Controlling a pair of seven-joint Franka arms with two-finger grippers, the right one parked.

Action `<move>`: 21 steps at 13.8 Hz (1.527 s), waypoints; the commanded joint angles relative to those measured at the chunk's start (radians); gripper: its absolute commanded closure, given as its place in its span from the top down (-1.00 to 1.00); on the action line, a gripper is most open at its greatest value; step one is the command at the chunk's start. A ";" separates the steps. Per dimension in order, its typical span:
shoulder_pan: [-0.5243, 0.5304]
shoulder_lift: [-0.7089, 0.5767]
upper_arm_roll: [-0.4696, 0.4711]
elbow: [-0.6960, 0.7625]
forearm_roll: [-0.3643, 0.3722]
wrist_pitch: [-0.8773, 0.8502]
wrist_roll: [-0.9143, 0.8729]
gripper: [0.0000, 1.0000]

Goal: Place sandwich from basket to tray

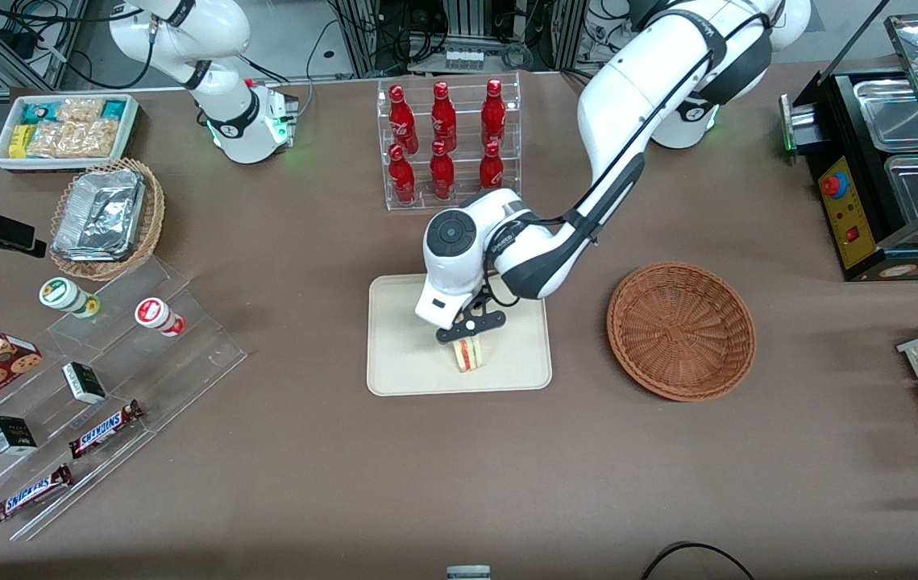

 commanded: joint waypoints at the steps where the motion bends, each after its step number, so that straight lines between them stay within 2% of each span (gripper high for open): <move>1: -0.033 0.014 0.024 0.046 0.019 -0.013 -0.028 1.00; 5: -0.023 -0.023 0.023 0.052 0.006 -0.029 -0.023 1.00; 9: -0.017 -0.043 0.017 0.168 0.003 -0.177 -0.010 1.00; 12: 0.010 -0.081 0.018 0.182 -0.025 -0.222 0.096 1.00; 13: 0.036 -0.098 0.017 0.182 -0.039 -0.237 0.151 1.00; 15: 0.088 -0.147 0.020 0.181 -0.120 -0.280 0.214 1.00; 16: 0.134 -0.180 0.018 0.176 -0.132 -0.315 0.245 1.00; 21: 0.332 -0.320 0.017 0.069 -0.198 -0.418 0.613 1.00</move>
